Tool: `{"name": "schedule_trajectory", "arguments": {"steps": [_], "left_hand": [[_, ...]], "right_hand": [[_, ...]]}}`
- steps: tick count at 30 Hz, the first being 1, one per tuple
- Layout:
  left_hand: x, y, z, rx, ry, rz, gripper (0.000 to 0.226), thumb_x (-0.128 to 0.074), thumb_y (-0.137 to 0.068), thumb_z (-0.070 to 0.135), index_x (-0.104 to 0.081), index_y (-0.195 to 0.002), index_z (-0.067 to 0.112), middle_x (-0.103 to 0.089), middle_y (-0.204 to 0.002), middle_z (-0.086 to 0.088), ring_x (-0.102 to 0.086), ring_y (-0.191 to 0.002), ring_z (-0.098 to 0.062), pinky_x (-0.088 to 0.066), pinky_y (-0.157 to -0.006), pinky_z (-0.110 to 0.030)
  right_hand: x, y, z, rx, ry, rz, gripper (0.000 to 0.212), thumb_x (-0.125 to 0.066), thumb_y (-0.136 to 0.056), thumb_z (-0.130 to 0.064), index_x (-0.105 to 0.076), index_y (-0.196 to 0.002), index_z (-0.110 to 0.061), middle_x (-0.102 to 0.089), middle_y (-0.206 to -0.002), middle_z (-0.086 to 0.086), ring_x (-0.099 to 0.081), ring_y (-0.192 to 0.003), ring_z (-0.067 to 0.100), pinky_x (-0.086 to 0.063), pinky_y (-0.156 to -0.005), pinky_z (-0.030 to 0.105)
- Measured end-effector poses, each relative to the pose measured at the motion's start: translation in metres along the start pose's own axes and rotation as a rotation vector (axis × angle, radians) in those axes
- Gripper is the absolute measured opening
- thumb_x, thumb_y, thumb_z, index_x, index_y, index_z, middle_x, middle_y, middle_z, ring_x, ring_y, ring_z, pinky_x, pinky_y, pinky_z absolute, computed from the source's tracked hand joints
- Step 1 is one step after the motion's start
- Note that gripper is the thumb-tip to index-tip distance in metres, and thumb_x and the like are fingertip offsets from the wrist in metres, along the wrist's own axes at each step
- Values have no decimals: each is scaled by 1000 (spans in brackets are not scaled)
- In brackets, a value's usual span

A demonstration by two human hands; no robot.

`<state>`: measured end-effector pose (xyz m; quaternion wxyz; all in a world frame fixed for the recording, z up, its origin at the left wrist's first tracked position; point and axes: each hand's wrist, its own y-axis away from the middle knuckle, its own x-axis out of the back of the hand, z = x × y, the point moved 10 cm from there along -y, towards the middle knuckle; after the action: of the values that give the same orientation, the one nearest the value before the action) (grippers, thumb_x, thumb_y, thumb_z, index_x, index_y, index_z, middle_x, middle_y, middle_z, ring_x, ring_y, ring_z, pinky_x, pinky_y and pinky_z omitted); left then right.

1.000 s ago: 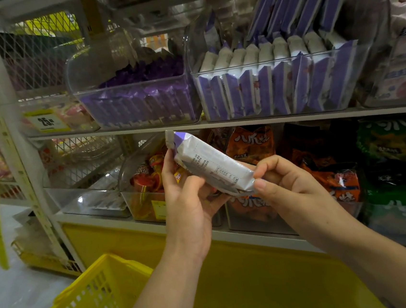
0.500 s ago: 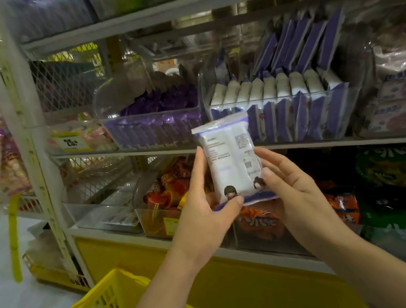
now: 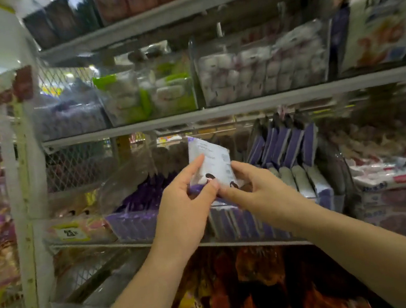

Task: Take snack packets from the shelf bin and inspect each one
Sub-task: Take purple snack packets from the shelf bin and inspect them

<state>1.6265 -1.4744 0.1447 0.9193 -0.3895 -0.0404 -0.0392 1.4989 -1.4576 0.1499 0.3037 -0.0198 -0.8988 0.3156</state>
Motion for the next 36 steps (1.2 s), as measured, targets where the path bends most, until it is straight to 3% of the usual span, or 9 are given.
{"name": "schedule_trajectory", "arguments": {"steps": [3,6,10,15,19,23,26,31,36], "left_hand": [[-15,-29,0,-10,-94,-107,62,-64,-92,13,-41,-138,47,-69,-68,18,-65,-72,7,-51,-80,-12],[-8,-53,5,-100,-240,-51,60,-65,-89,8,-44,-135,41,-66,-64,25,-58,-68,19,-41,-68,1],[2,-74,2,-190,-515,-53,53,-69,-85,18,-54,-131,41,-63,-62,6,-57,-61,-3,-43,-63,-10],[-3,-96,-6,-234,-596,-85,45,-71,-82,26,-58,-122,44,-59,-54,16,-48,-46,-2,-39,-51,-13],[-9,-109,-17,-177,-695,-66,44,-65,-82,35,-51,-121,50,-56,-55,25,-50,-47,-3,-33,-43,-15],[-13,-117,-11,-182,-852,-28,45,-59,-80,47,-42,-120,55,-51,-59,40,-49,-52,-3,-31,-49,-17],[-10,-120,-11,-163,-859,19,42,-59,-78,48,-43,-116,56,-57,-56,21,-50,-53,1,-30,-49,-13],[-11,-121,-19,-133,-894,6,31,-60,-81,52,-46,-108,53,-54,-61,18,-51,-60,2,-35,-53,-20],[-47,-140,-18,-257,-1191,-26,32,-55,-87,45,-52,-118,40,-66,-94,11,-62,-99,-16,-39,-85,-32]], "right_hand": [[3,-31,3,8,99,-41,43,-60,-88,-48,-52,-128,-33,-64,-120,-13,-61,-108,4,-50,-97,34],[6,-59,11,7,119,-140,38,-65,-89,-30,-59,-126,-23,-70,-116,-7,-65,-106,6,-51,-96,33],[26,-96,38,-18,565,-160,37,-65,-83,-19,-66,-120,-18,-70,-113,4,-64,-107,18,-52,-92,36],[21,-130,54,0,936,-122,33,-65,-80,-36,-63,-112,-30,-64,-120,5,-59,-110,29,-48,-88,34],[17,-151,58,-8,997,-73,48,-64,-82,-44,-58,-126,-26,-61,-128,3,-58,-113,26,-45,-91,34],[24,-153,59,28,1006,-38,50,-51,-87,-56,-55,-128,-28,-61,-127,3,-58,-112,27,-48,-89,36],[22,-153,64,-20,971,-54,53,-52,-86,-59,-55,-128,-27,-62,-126,4,-59,-111,27,-50,-91,38],[30,-157,63,-9,1326,-38,34,-53,-95,-33,-59,-124,-17,-58,-132,8,-48,-126,30,-31,-107,45],[37,-155,57,18,1414,-43,40,-56,-93,-31,-56,-130,-15,-50,-141,11,-38,-134,33,-26,-110,46]]}}
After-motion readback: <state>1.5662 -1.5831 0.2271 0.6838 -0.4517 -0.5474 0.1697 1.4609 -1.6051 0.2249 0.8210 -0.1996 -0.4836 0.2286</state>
